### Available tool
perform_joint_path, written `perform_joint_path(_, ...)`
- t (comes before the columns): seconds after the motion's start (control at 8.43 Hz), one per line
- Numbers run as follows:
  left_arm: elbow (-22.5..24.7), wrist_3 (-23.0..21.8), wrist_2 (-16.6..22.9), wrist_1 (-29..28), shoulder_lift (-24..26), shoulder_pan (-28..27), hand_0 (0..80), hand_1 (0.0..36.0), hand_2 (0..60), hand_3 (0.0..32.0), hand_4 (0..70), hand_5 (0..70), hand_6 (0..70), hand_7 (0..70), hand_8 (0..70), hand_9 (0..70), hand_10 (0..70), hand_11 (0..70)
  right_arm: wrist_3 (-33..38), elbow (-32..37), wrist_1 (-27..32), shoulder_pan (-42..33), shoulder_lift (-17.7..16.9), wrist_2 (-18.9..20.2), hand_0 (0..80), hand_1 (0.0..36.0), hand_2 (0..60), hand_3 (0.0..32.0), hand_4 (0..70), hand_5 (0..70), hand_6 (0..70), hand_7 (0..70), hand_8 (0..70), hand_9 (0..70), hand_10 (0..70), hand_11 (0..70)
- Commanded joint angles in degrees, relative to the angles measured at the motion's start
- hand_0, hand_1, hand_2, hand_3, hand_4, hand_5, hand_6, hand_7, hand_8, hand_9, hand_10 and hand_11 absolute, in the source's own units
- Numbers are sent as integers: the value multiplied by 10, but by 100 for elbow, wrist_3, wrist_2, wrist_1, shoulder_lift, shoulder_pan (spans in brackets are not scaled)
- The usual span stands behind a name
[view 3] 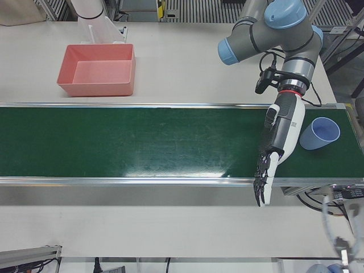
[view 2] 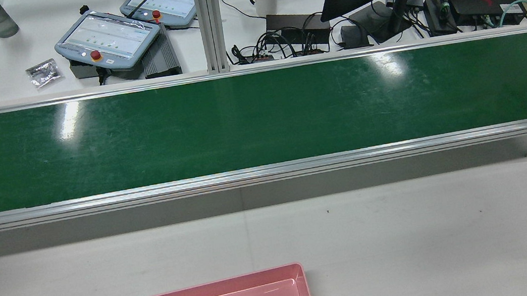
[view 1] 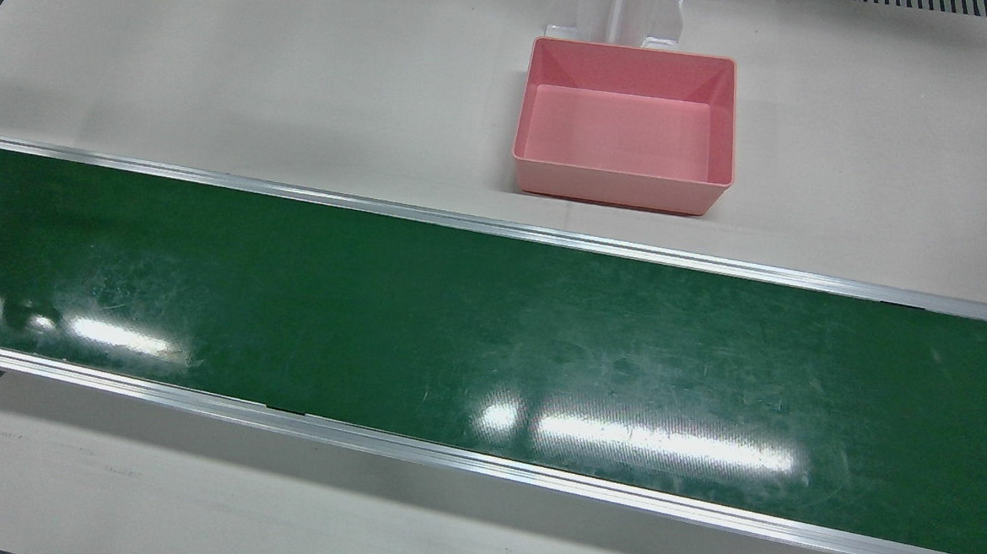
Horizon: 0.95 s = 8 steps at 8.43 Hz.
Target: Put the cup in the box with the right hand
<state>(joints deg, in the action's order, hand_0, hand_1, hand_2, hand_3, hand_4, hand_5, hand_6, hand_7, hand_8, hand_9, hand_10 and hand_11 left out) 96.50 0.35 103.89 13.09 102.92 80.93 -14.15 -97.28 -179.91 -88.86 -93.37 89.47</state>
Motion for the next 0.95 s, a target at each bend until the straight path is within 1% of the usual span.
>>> perform_joint_path(0.0, 0, 0, 0, 0, 0, 1, 0, 0, 0, 0, 0, 0, 0, 0, 0, 0, 0, 0, -9, 16, 0, 0, -6, 0, 507, 58, 0, 0, 290, 53, 239, 700, 234, 471, 61, 98)
perform_joint_path(0.59, 0, 0, 0, 0, 0, -7, 0, 0, 0, 0, 0, 0, 0, 0, 0, 0, 0, 0, 0, 34, 0, -9, -15, -9, 511, 47, 0, 0, 282, 55, 237, 700, 235, 473, 66, 104)
perform_joint_path(0.83, 0, 0, 0, 0, 0, -7, 0, 0, 0, 0, 0, 0, 0, 0, 0, 0, 0, 0, -44, 69, -17, 9, -32, -9, 511, 49, 0, 0, 274, 55, 235, 700, 233, 471, 62, 99)
